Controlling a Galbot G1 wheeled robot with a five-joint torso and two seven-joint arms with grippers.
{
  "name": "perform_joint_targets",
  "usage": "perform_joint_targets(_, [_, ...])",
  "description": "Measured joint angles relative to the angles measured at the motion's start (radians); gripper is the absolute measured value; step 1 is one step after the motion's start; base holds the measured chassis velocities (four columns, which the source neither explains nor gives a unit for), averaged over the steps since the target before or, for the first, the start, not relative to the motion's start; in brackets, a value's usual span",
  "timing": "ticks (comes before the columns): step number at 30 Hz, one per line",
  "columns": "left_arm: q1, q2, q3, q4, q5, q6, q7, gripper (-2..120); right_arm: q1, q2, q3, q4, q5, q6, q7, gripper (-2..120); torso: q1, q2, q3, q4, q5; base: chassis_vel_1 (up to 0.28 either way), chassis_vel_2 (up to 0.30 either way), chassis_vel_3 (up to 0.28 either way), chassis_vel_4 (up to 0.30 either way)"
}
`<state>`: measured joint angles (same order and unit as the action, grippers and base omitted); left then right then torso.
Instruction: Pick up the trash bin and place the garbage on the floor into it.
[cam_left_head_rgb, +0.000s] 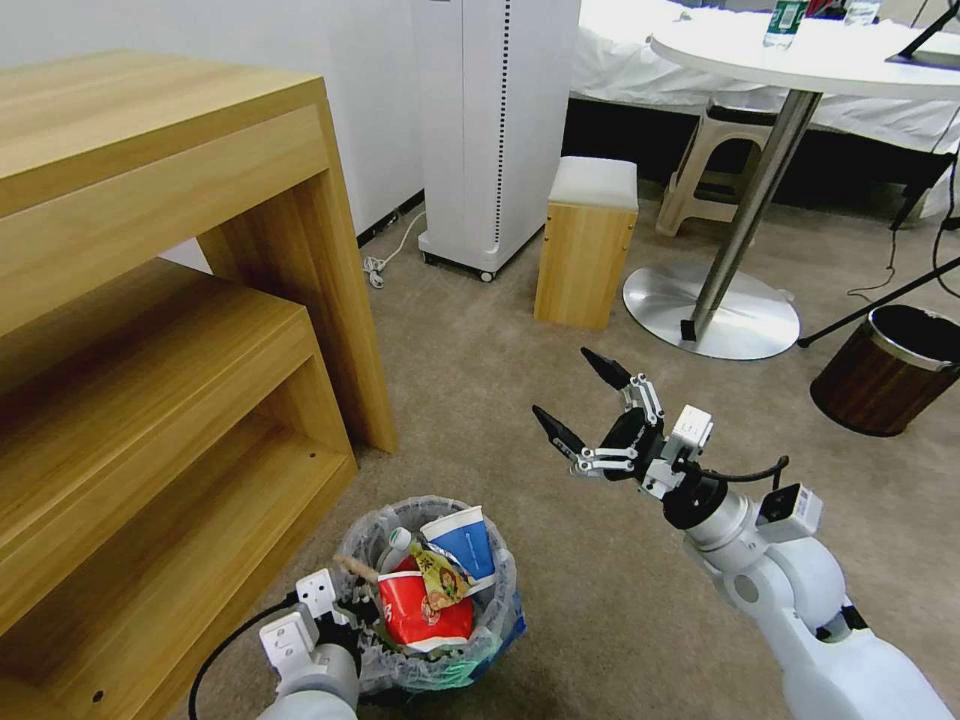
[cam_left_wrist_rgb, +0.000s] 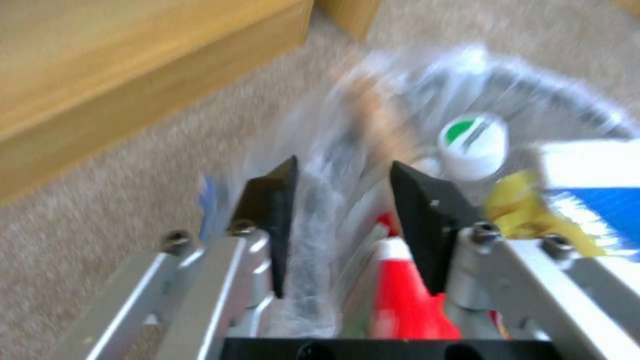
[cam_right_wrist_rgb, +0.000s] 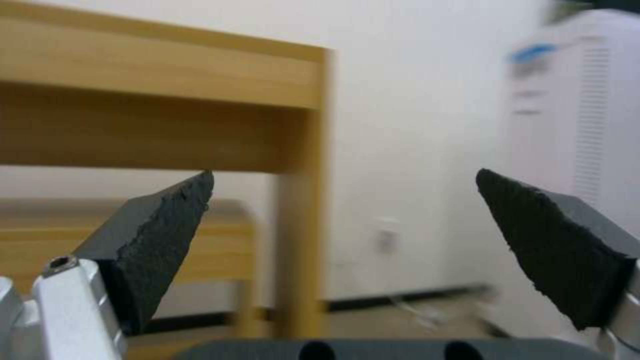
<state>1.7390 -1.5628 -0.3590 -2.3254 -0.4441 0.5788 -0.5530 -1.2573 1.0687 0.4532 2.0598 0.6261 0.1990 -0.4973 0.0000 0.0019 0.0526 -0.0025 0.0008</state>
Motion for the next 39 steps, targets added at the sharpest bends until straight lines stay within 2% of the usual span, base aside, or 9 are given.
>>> perform_joint_targets(2, [0.025,0.013,0.001,-0.047,0.038,-0.023,0.03,56,0.001,0.004,0.012,0.002,-0.081,-0.014,0.147,100,0.0,0.0,0.0,0.0,-0.0001,0.0,0.0,0.0,0.0])
perform_joint_targets(3, [0.025,0.013,0.001,-0.047,0.038,-0.023,0.03,56,0.001,0.004,0.012,0.002,-0.081,-0.014,0.147,100,0.0,0.0,0.0,0.0,-0.0001,0.0,0.0,0.0,0.0])
perform_joint_targets(5, [0.052,0.029,-0.006,-0.091,0.15,-0.086,0.109,67,-0.017,0.015,0.019,0.005,-0.143,0.006,0.26,100,0.0,0.0,0.0,0.0003,0.0,0.0,0.0,0.0,0.0])
perform_joint_targets(7, [0.056,0.033,-0.009,-0.098,0.174,-0.112,0.132,69,-0.024,0.02,0.026,0.008,-0.153,0.003,0.276,100,0.0,0.0,0.0,0.0001,0.0,0.0,0.0,0.0,0.0])
perform_joint_targets(9, [0.065,0.048,-0.033,-0.114,0.268,-0.247,0.247,82,-0.054,0.06,0.066,0.013,-0.195,0.009,0.319,100,0.0,0.0,0.0,-0.0001,0.0001,0.0,0.0,0.0,0.0])
perform_joint_targets(10, [0.065,0.048,-0.033,-0.114,0.268,-0.247,0.247,82,-0.054,0.06,0.066,0.013,-0.195,0.009,0.319,100,0.0,0.0,0.0,-0.0001,0.0001,0.0,0.0,0.0,0.0])
perform_joint_targets(16, [0.052,0.078,-0.097,-0.116,0.397,-0.37,0.414,99,-0.13,0.093,0.174,0.006,-0.302,0.051,0.338,100,0.0,0.0,0.0,-0.0001,0.0,0.0,0.0,0.0,0.0])
perform_joint_targets(20, [0.038,0.09,-0.12,-0.106,0.421,-0.405,0.476,100,-0.165,0.091,0.2,0.03,-0.285,0.051,0.37,100,0.0,0.0,0.0,-0.0001,-0.0003,0.0,0.0,0.0,0.0])
perform_joint_targets(39, [0.033,0.098,-0.128,-0.108,0.415,-0.397,0.474,100,-0.195,0.1,0.203,0.049,-0.235,0.039,0.406,100,0.0,0.0,0.0,0.0001,-0.0001,0.0,0.0,0.0,0.0])
